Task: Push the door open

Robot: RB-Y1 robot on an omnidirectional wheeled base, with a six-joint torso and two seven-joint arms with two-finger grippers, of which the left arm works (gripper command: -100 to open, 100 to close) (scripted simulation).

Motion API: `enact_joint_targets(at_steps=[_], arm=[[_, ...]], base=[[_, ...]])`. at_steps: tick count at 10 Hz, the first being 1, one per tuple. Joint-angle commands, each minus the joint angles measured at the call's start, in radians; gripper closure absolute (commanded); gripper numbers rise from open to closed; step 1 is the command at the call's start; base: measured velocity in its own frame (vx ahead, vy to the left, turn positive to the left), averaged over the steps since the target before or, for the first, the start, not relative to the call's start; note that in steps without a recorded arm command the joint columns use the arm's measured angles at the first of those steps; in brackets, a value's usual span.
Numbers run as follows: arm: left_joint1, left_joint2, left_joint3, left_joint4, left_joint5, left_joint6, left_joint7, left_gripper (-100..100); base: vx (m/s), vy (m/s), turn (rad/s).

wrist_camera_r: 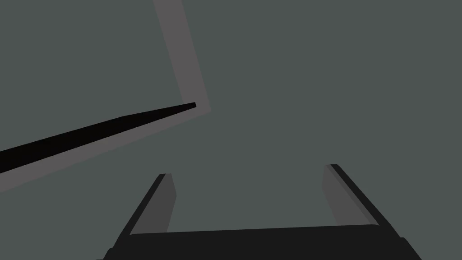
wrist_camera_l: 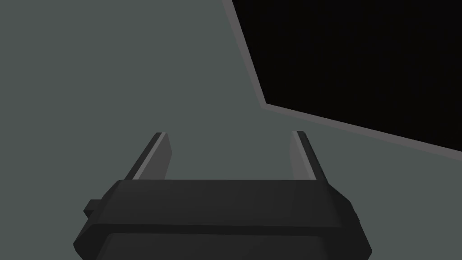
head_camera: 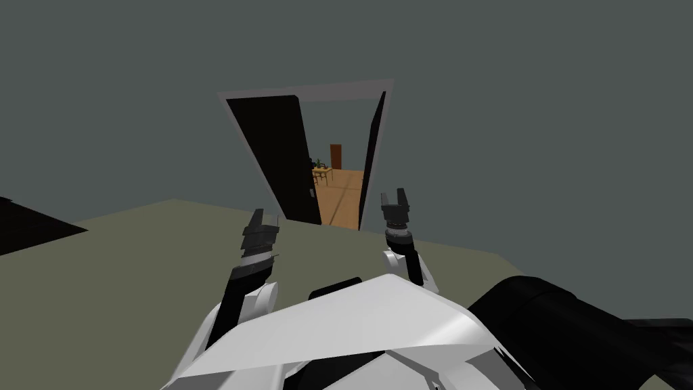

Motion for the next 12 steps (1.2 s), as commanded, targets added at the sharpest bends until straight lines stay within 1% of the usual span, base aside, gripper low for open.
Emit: enact_joint_targets(at_steps=[1, 4, 5, 6, 7, 12], arm=[[-0.011, 0.008, -0.001, 0.029, -0.003, -0.008, 0.001, -100], [-0.031, 0.020, -0.003, 0.080, -0.008, -0.021, 0.002, -100], [-0.042, 0.026, -0.004, 0.108, -0.011, -0.028, 0.003, -100], [-0.048, 0.028, -0.004, 0.123, -0.013, -0.032, 0.004, -100], [-0.059, 0.034, -0.005, 0.152, -0.016, -0.040, 0.005, -100], [-0.094, 0.047, -0.008, 0.241, -0.025, -0.064, 0.007, -100]], base=[[0.084, 0.028, 0.000], [0.138, 0.026, -0.004], [0.148, 0.056, -0.002], [0.140, 0.058, -0.007], [0.113, 0.051, -0.002], [0.111, 0.044, -0.003]])
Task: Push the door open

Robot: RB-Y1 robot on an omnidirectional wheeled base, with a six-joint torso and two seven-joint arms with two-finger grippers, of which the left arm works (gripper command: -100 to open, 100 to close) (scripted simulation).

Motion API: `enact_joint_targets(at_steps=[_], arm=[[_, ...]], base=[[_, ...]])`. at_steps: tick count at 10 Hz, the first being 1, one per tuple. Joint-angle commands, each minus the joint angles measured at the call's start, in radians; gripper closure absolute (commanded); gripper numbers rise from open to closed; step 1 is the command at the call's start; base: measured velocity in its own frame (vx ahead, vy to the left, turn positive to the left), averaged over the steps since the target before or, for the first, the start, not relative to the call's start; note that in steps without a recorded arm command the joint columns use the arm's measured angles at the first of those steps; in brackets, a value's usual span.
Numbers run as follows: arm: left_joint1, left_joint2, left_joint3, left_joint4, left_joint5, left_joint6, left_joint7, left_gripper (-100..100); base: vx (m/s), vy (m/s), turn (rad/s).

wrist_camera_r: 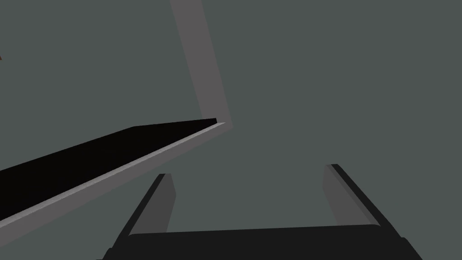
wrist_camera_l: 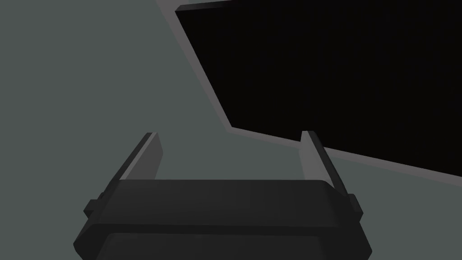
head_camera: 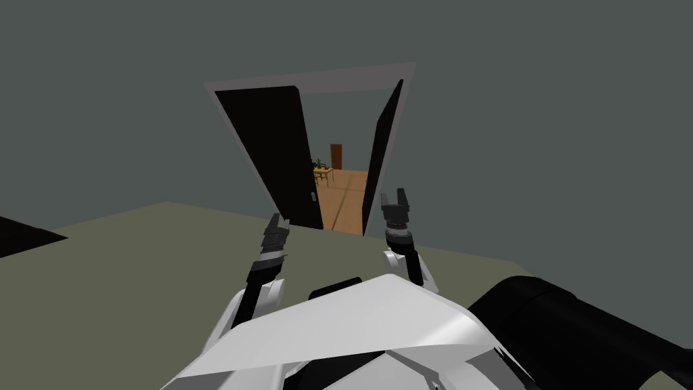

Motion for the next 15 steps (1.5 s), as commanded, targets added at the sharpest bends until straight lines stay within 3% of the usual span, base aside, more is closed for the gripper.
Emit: enact_joint_targets(at_steps=[1, 15], arm=[[-0.012, 0.004, -0.002, 0.030, -0.004, -0.008, 0.000, -100], [-0.138, 0.027, -0.013, 0.353, -0.037, -0.093, 0.010, -100]], base=[[0.088, 0.040, -0.004], [0.098, 0.045, -0.003]])
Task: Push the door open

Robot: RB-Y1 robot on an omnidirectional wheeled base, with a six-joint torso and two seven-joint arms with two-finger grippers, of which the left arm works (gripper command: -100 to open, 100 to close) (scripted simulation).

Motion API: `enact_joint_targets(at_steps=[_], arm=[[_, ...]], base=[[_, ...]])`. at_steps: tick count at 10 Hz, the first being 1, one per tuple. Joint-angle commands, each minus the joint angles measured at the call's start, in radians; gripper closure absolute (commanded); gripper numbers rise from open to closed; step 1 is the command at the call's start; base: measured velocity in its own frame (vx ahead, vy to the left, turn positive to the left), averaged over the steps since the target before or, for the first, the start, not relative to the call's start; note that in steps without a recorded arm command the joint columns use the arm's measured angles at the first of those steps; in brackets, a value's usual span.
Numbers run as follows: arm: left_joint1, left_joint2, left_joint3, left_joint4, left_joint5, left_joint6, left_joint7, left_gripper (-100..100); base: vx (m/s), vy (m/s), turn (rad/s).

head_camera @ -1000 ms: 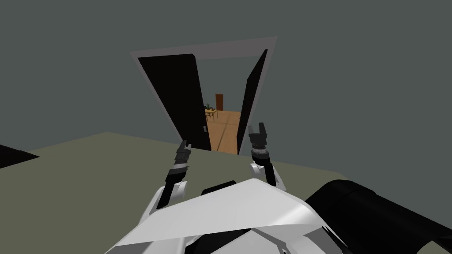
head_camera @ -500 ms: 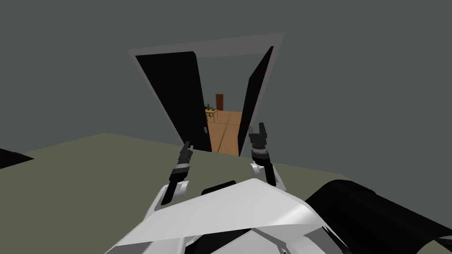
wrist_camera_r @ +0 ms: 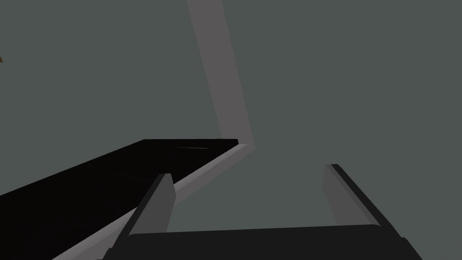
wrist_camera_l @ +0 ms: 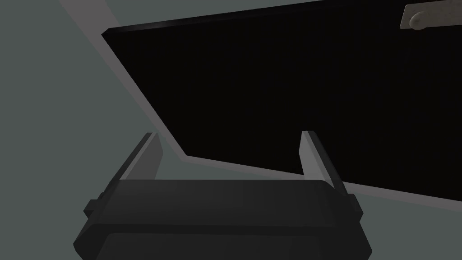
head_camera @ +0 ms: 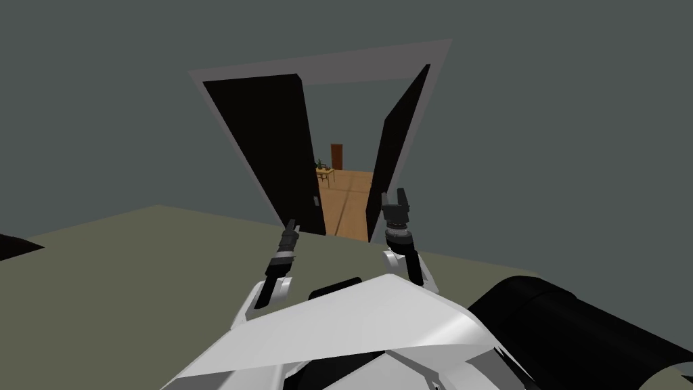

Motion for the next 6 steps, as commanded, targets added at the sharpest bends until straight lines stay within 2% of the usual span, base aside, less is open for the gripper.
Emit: enact_joint_targets(at_steps=[1, 6], arm=[[-0.019, 0.001, 0.000, 0.046, -0.004, -0.013, 0.001, -100], [-0.069, 0.002, -0.005, 0.175, -0.017, -0.047, 0.005, -100]], base=[[0.096, 0.052, -0.005], [0.101, 0.051, -0.004]])
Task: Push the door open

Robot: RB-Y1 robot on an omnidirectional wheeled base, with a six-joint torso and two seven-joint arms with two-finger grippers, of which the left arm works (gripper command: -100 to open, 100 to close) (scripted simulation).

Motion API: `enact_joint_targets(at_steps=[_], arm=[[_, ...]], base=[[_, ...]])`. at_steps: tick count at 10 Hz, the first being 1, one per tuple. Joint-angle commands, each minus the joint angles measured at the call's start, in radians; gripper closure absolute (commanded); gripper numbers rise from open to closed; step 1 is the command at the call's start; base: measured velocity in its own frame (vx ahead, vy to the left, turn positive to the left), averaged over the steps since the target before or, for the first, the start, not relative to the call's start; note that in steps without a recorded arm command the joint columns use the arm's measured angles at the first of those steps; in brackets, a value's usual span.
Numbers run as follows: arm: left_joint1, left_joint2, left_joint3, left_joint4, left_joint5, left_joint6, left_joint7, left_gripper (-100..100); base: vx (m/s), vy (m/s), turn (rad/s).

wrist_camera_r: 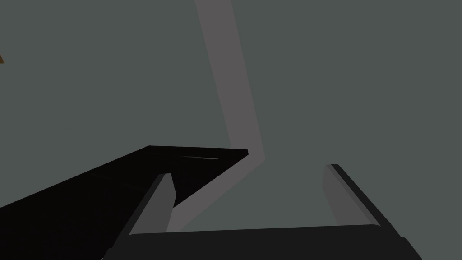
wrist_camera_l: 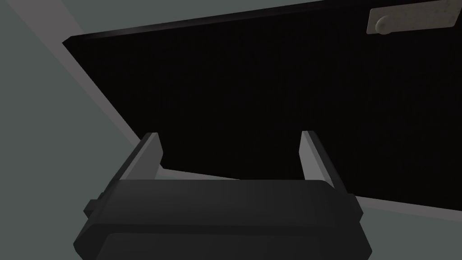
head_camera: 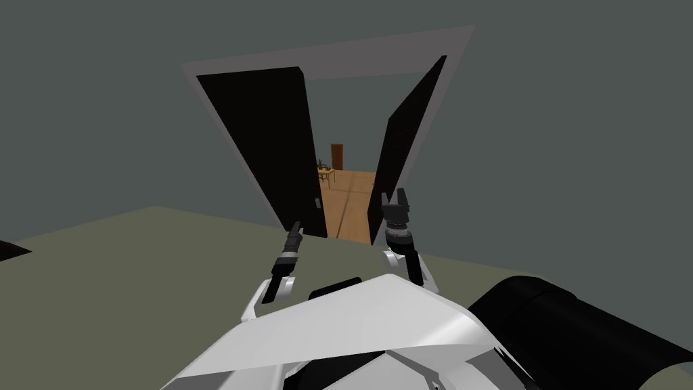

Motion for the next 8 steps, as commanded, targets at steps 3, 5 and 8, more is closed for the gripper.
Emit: enact_joint_targets(at_steps=[3, 5, 8], arm=[[-0.038, -0.001, -0.003, 0.095, -0.009, -0.025, 0.003, -100], [-0.058, -0.003, -0.005, 0.146, -0.015, -0.039, 0.005, -100], [-0.088, -0.008, -0.007, 0.223, -0.023, -0.059, 0.007, -100]], base=[[0.099, 0.052, -0.004], [0.097, 0.059, -0.004], [0.106, 0.062, -0.004]])
